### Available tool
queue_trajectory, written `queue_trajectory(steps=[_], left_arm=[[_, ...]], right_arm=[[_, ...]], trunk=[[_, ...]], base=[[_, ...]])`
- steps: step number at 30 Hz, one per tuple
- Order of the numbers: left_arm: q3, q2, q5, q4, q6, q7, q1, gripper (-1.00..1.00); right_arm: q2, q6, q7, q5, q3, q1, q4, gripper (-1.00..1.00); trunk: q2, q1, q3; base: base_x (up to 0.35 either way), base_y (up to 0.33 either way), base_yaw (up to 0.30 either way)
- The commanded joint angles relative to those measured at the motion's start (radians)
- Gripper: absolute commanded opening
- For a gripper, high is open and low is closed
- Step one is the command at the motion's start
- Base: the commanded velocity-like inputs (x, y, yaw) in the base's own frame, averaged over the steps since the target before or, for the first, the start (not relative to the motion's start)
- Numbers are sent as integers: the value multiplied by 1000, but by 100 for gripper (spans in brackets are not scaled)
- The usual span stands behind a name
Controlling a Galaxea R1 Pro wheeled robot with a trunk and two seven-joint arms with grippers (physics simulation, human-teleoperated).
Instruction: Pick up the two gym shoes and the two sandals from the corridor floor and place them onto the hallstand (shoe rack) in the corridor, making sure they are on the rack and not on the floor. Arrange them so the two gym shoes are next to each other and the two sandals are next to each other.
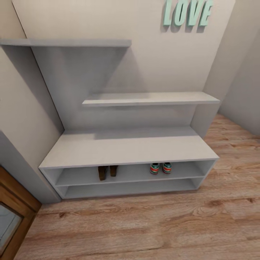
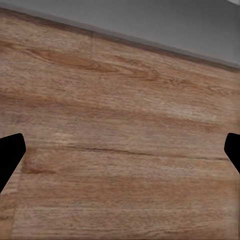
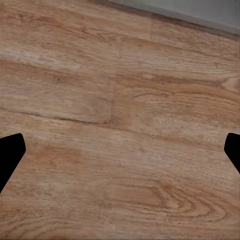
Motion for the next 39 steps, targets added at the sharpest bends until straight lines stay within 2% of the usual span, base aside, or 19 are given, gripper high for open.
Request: queue_trajectory(steps=[1, 23, 39], left_arm=[[6, 0, -3, 2, -3, -6, -1, 100], [8, 0, -1, 4, -4, -6, -1, 100], [10, 1, 1, 3, -2, -7, -1, 100]], right_arm=[[0, -2, -6, 11, -5, -1, 1, 100], [0, -2, -6, 11, -5, -1, 1, 100], [0, -2, -6, 11, -5, -1, 1, 100]], trunk=[[7, -4, 2], [161, -88, 71], [161, -88, 71]], base=[[0, 0, 0], [0, 0, 0], [0, 0, 0]])
